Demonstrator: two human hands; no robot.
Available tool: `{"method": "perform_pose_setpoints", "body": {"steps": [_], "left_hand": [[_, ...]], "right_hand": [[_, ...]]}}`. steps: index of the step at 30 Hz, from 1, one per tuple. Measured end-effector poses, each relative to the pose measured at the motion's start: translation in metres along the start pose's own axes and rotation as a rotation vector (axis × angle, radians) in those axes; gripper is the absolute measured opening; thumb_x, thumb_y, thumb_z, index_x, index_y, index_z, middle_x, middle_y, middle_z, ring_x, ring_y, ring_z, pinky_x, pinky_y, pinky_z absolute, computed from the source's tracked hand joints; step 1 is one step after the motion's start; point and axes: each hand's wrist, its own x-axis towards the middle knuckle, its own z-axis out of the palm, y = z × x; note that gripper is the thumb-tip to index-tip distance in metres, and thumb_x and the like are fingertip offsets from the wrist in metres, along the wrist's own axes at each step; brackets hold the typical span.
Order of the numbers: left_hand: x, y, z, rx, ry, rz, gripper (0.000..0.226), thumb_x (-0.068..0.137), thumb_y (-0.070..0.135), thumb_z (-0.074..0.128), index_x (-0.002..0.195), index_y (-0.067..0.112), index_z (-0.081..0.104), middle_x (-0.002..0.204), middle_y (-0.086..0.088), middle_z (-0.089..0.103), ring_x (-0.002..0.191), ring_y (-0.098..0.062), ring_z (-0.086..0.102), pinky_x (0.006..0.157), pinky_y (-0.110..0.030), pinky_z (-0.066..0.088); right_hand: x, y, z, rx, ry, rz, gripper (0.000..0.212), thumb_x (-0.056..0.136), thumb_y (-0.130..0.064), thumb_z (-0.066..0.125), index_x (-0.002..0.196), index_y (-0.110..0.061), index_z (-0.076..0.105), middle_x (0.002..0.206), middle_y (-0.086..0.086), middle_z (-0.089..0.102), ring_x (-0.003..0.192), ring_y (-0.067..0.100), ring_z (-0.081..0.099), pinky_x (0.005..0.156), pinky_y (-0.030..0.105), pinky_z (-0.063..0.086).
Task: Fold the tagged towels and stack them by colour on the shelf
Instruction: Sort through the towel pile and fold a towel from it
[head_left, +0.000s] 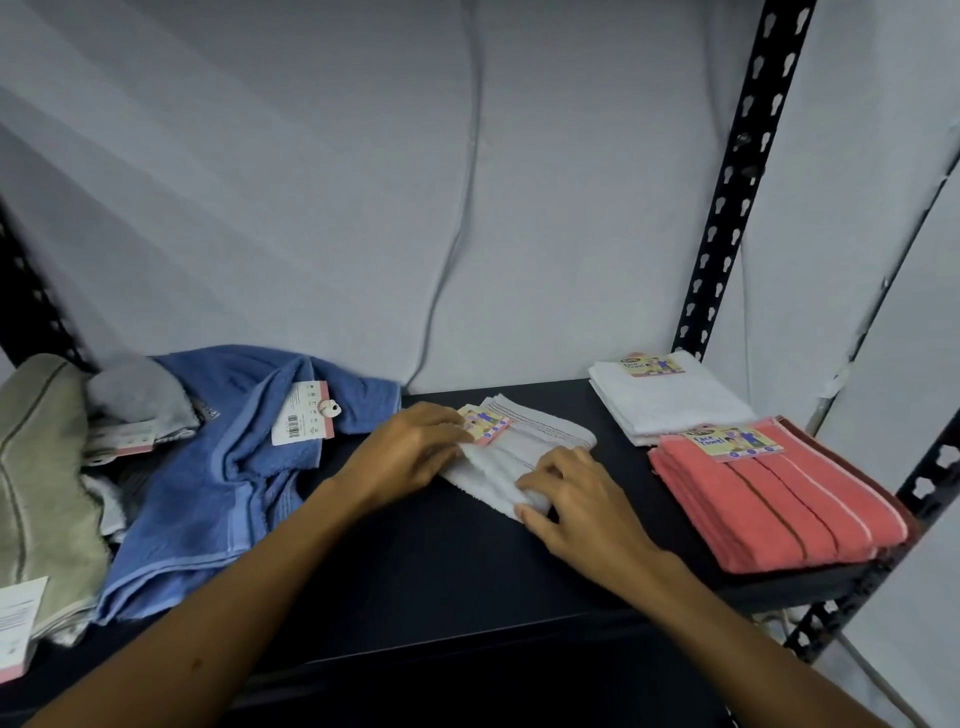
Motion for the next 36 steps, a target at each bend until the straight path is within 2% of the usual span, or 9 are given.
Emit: {"method": "perform_pose_setpoints", "body": {"steps": [6,13,16,20,24,27,29,33,36], "left_hand": [[-0.01,-0.01,0.006,0.18,0.033,0.164,0.022,0.095,0.021,0.052,0.097,0.01,0.07,0.094,-0.006,0.066,0.082,-0.026,0.06,0.065,-0.04,0.052],[-0.023,-0.017,0.011,0.116,-0.017,0.084,0.014,0.09,0.012,0.064,0.102,0.012,0.072,0.106,-0.003,0.066,0.095,-0.02,0.061,0.069,-0.04,0.057],[-0.03,-0.017,0.01,0.075,-0.061,0.011,0.031,0.078,-0.001,0.069,0.105,0.013,0.074,0.114,0.0,0.067,0.102,-0.018,0.062,0.077,-0.038,0.058],[-0.023,-0.002,0.004,0.031,0.0,-0.103,0.029,0.079,0.021,0.053,0.094,0.015,0.076,0.101,0.003,0.071,0.094,-0.015,0.062,0.078,-0.037,0.056],[-0.004,0.023,0.012,0.031,0.115,-0.143,0.03,0.086,0.034,0.052,0.098,0.018,0.074,0.096,-0.001,0.064,0.089,-0.019,0.057,0.073,-0.036,0.051],[0.007,0.038,0.02,0.013,-0.042,-0.123,0.037,0.091,0.046,0.045,0.106,0.024,0.071,0.099,0.001,0.06,0.091,-0.017,0.054,0.074,-0.032,0.049],[0.013,0.039,0.019,0.028,-0.153,-0.15,0.046,0.091,0.056,0.038,0.1,0.025,0.07,0.097,0.004,0.06,0.09,-0.017,0.055,0.075,-0.036,0.05],[0.018,0.031,0.012,0.159,-0.227,-0.256,0.067,0.09,0.067,0.015,0.083,0.025,0.066,0.089,0.014,0.057,0.095,-0.014,0.052,0.079,-0.037,0.038],[0.019,0.023,0.009,0.251,-0.283,-0.317,0.078,0.079,0.078,0.012,0.104,0.033,0.071,0.113,0.01,0.059,0.107,-0.016,0.046,0.087,-0.04,0.036]], "right_hand": [[-0.012,0.006,0.014,-0.037,-0.003,-0.092,0.004,0.086,-0.007,0.064,0.083,-0.01,0.066,0.083,0.0,0.054,0.076,0.019,0.054,0.054,0.037,0.052],[-0.012,0.009,0.013,-0.03,-0.049,-0.132,0.007,0.084,-0.004,0.066,0.079,-0.009,0.067,0.08,0.001,0.053,0.073,0.018,0.052,0.054,0.035,0.051],[-0.012,0.008,0.006,0.017,-0.13,-0.098,0.013,0.087,-0.009,0.058,0.087,-0.008,0.07,0.085,0.0,0.055,0.078,0.018,0.054,0.06,0.036,0.053],[0.013,0.011,-0.017,0.194,-0.277,0.083,0.03,0.085,-0.014,0.05,0.101,-0.017,0.076,0.095,-0.002,0.068,0.091,0.016,0.062,0.081,0.035,0.053],[0.05,0.026,-0.027,0.114,-0.127,0.156,0.046,0.08,-0.001,0.047,0.114,-0.018,0.072,0.118,0.003,0.065,0.11,0.024,0.056,0.093,0.04,0.047],[0.069,0.034,-0.025,-0.07,-0.373,0.216,0.058,0.082,0.0,0.05,0.132,-0.028,0.06,0.14,-0.002,0.051,0.127,0.025,0.046,0.101,0.043,0.042],[0.07,0.036,-0.025,-0.092,-0.516,0.225,0.057,0.083,-0.006,0.049,0.131,-0.034,0.058,0.137,-0.003,0.053,0.124,0.026,0.05,0.097,0.043,0.046],[0.06,0.027,-0.041,-0.083,-0.61,0.214,0.057,0.081,-0.008,0.05,0.131,-0.033,0.058,0.125,0.0,0.06,0.113,0.026,0.055,0.089,0.039,0.051],[0.053,0.011,-0.056,0.046,-0.663,0.178,0.059,0.08,-0.005,0.047,0.134,-0.028,0.058,0.127,0.001,0.062,0.114,0.019,0.058,0.095,0.03,0.049]]}}
